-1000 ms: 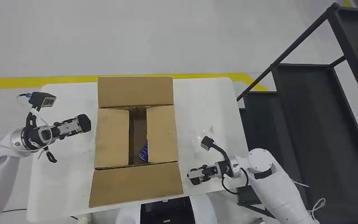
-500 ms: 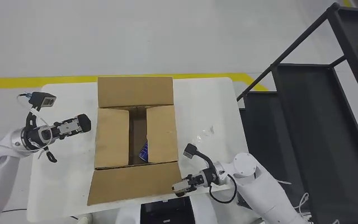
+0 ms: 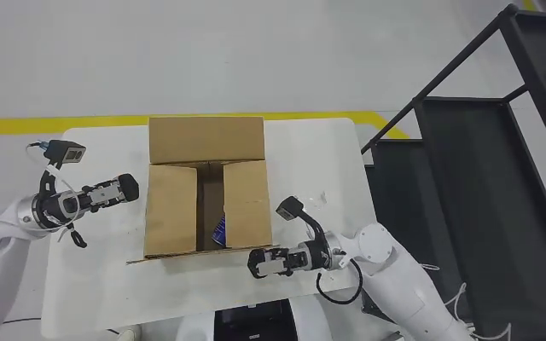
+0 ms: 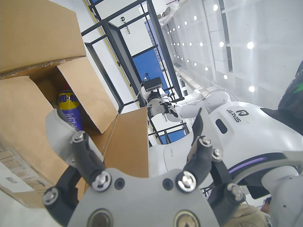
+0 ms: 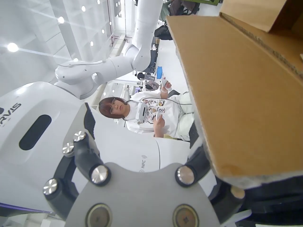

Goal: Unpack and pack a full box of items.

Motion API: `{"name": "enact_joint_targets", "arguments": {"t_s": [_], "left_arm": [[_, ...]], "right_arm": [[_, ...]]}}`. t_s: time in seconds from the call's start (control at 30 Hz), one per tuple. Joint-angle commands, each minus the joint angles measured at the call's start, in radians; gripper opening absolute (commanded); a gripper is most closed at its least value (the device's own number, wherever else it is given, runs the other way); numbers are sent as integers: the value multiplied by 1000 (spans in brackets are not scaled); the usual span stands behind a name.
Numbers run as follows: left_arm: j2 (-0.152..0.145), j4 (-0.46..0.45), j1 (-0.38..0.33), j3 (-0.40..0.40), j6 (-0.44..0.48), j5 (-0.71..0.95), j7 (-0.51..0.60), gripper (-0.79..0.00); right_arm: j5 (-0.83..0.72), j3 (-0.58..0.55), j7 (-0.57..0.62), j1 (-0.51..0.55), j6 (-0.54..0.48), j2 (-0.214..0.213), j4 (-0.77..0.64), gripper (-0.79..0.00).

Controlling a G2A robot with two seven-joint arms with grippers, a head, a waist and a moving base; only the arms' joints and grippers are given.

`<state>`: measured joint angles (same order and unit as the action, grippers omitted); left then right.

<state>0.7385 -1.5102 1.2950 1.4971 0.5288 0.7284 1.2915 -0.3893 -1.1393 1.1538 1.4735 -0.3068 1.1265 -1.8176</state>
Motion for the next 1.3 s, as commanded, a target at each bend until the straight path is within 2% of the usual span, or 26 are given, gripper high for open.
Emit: {"name": "enact_joint_targets", "arguments": {"t_s": [0.0, 0.3, 0.4, 0.6, 0.77, 1.03, 1.27], "left_arm": [[0, 0, 0, 0, 0, 0, 0, 0], [0, -1, 0, 0, -2, -3, -7, 0], [1, -21, 0, 8, -31, -41, -52, 0], [3, -18, -37, 15, -68, -71, -62, 0], [9, 41, -124, -22, -98, -117, -56, 0], [39, 242, -298, -141, -105, -153, -60, 0], [78, 379, -418, -264, -53, -278, -171, 0]], "right_arm": [[13, 16, -37, -23, -13, 4, 17, 0], [149, 80, -209, -115, -64, 23, 114, 0], [194, 91, -274, -134, -86, 28, 142, 0], [231, 103, -338, -147, -104, 33, 167, 0], [242, 104, -353, -152, -99, 33, 173, 0], [241, 105, -352, -151, -93, 31, 165, 0], [233, 106, -345, -151, -94, 29, 160, 0]]}}
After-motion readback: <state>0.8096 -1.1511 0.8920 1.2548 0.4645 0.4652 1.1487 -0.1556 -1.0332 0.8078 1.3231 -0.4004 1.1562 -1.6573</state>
